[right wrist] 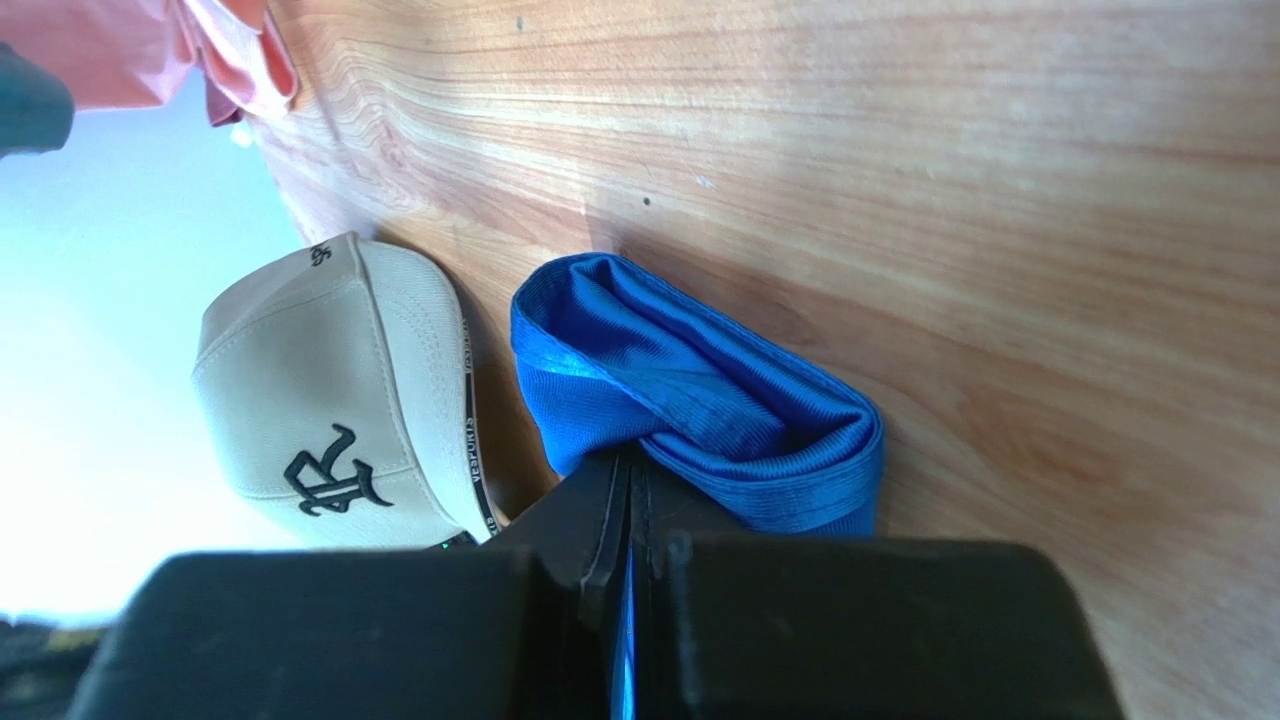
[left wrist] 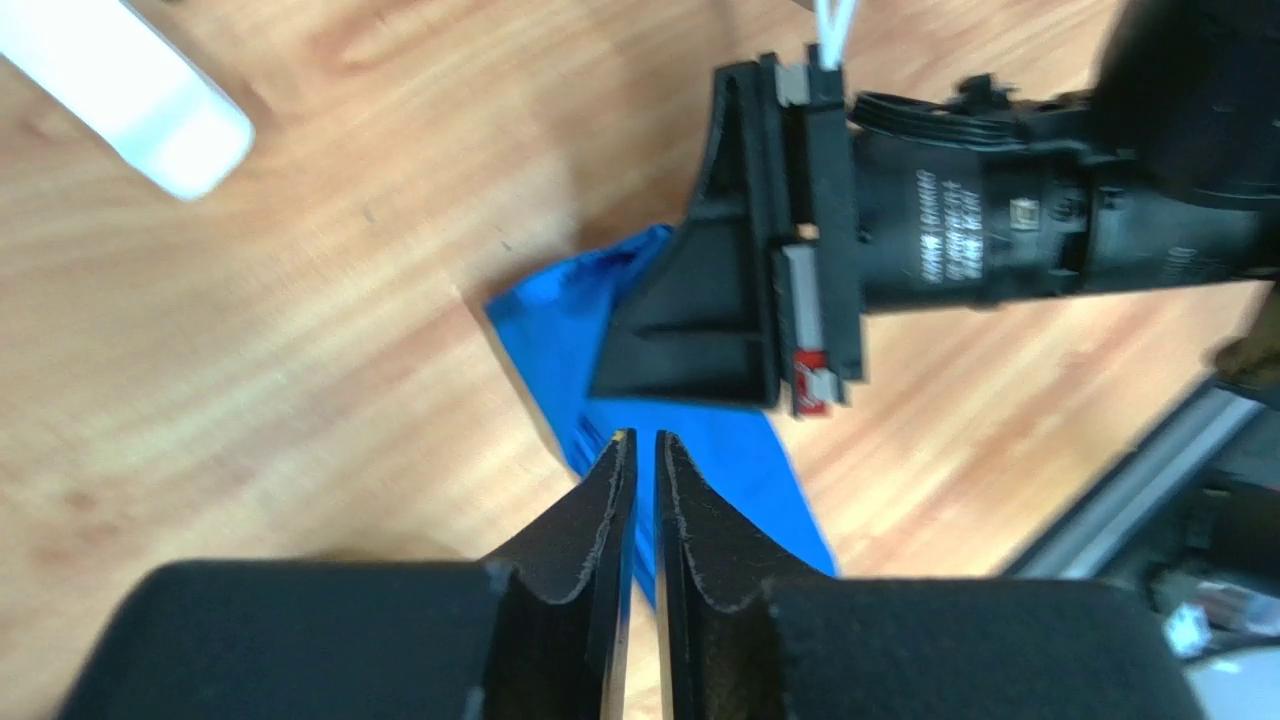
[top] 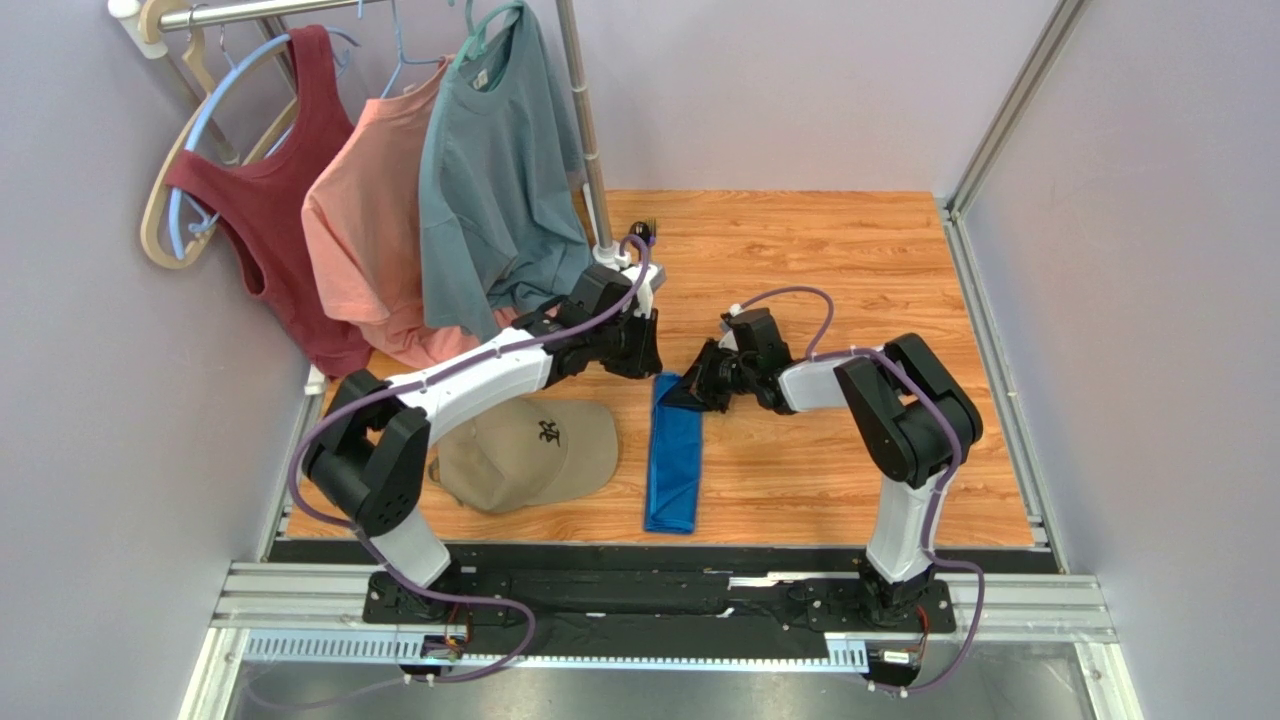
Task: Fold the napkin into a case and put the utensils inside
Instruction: Stuff the top corner of the smaller-rectangle-folded napkin into the folded napkin.
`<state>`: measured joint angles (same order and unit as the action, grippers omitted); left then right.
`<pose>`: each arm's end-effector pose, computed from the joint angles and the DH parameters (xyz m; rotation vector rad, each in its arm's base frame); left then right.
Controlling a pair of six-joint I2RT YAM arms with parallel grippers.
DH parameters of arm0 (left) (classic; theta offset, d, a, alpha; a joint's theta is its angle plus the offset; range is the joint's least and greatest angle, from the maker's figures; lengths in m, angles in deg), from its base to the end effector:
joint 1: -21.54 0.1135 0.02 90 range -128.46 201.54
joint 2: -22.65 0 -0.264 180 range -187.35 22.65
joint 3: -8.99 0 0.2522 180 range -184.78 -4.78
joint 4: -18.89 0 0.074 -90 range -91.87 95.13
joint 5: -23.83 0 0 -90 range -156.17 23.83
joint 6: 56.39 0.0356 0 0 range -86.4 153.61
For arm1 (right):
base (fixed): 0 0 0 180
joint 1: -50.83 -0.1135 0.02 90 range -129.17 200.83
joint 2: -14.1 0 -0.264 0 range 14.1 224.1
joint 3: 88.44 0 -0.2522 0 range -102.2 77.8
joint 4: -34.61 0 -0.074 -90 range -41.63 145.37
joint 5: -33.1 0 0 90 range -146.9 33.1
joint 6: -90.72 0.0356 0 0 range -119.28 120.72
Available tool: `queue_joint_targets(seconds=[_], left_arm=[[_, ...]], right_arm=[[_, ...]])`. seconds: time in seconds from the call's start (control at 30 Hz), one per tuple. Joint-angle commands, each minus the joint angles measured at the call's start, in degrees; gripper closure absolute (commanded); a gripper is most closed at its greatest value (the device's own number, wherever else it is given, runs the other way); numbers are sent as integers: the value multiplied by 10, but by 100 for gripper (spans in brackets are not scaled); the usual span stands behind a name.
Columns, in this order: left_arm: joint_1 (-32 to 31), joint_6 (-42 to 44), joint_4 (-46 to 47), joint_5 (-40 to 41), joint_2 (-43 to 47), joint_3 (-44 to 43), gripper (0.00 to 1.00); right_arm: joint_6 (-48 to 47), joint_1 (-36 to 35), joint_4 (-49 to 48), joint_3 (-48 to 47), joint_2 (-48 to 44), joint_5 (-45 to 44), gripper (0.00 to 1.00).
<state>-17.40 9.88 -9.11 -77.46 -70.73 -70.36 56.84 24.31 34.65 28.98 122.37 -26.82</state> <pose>0.2765 -0.2324 0.2430 0.4249 2.3797 -0.7626 0.3071 0.1732 0.1087 0.3927 2.6084 1.2334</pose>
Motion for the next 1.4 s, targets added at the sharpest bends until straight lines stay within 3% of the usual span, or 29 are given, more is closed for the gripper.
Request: queue_joint_targets(seconds=[0.0,0.2,0.43,0.67,0.77,0.97,1.03,1.1,1.37], left_arm=[[-6,74,-34,23,-49,-23,81],[-33,95,-12,59,-101,-55,79],[-35,47,-6,105,-124,-64,90],[-33,-9,-2,72,-87,-52,94],[-18,-22,-39,51,-109,-88,94],[-11,-40,-25,-12,-126,-85,97],[-11,-47,-16,-10,-108,-70,89],[-11,-50,-12,-5,-81,-42,72],[-11,-41,11,-23,-61,19,59]], right_arm=[[-14,2,-6,-1,19,-6,100],[-10,5,-10,11,17,1,100],[-26,5,9,6,11,7,100],[-63,5,95,-23,-27,11,100],[-70,6,119,-33,-46,11,100],[-63,5,120,-38,-46,7,100],[-57,5,114,-36,-39,9,100],[-54,6,106,-30,-42,16,100],[-115,24,219,-25,-125,-22,100]])
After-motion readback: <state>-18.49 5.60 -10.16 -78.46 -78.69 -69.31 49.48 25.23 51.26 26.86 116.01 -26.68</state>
